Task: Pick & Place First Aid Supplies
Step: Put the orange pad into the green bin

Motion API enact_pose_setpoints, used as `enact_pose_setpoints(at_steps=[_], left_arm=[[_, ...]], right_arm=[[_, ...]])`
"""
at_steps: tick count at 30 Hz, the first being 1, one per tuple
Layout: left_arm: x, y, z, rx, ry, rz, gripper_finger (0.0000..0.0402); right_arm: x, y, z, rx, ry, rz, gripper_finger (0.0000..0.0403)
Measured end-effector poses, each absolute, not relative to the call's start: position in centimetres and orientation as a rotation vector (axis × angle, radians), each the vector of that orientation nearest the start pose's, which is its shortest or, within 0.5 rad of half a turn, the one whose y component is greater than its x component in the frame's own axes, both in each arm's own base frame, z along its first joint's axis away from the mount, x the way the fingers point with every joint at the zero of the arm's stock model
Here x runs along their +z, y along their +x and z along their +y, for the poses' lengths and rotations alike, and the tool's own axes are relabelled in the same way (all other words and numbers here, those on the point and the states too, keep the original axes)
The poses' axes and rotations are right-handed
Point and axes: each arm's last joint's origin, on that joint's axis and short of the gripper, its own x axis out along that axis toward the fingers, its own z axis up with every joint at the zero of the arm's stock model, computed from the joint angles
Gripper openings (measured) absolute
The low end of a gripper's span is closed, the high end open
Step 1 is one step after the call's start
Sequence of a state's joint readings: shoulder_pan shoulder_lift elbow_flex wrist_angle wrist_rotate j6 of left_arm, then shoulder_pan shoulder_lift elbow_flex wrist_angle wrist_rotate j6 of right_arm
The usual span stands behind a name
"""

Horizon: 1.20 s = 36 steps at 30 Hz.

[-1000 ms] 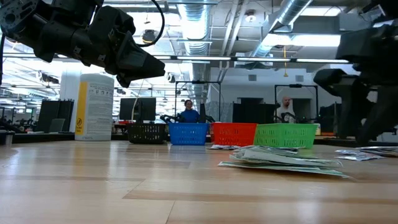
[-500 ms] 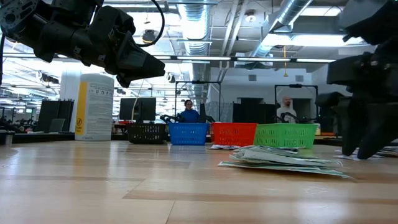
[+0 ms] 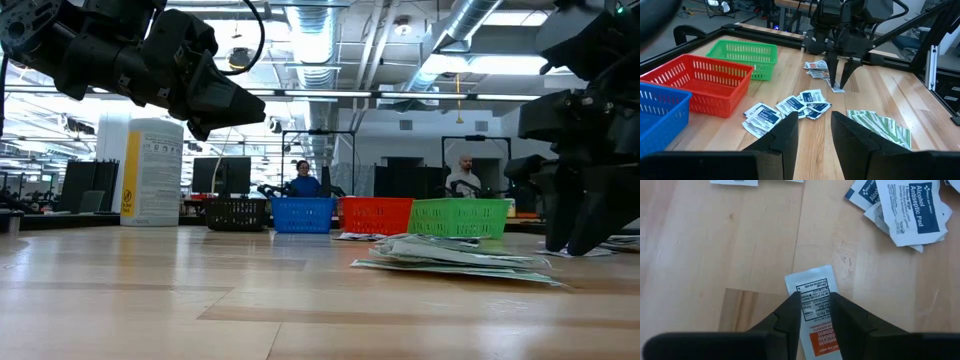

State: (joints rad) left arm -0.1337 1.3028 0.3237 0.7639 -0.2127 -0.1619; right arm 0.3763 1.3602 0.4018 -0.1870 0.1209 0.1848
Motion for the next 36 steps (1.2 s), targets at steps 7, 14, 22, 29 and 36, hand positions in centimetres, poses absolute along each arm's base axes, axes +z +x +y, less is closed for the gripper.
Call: enact_pose_setpoints(at_steps=[7,14,22,29,36], left_arm=[[16.8,22.9,-2.5,0.096,-0.124,0.205,0.0116],[16.8,22.9,-2.5,0.096,-0.124,0.205,0.0116],[16.8,22.9,-2.5,0.096,-0.124,0.205,0.0116],[16.8,22.9,-2.5,0.096,-0.124,0.205,0.0116],[16.8,22.9,-2.5,0.095,-0.124,0.205,0.0116]], right_arm=[[10.8,18.2,6.9,0.136,-0.110,1.131,0.0060],[10.7,18.2,6.9,0.137,-0.110,1.130,0.0031],[10.7,18.2,6.9,0.136,-0.110,1.129,0.0003],[11.0,18.8,7.1,0.149,-0.101,1.074,0.0001],[12.1,19.9,7.6,0.168,-0.083,1.010,0.0001]])
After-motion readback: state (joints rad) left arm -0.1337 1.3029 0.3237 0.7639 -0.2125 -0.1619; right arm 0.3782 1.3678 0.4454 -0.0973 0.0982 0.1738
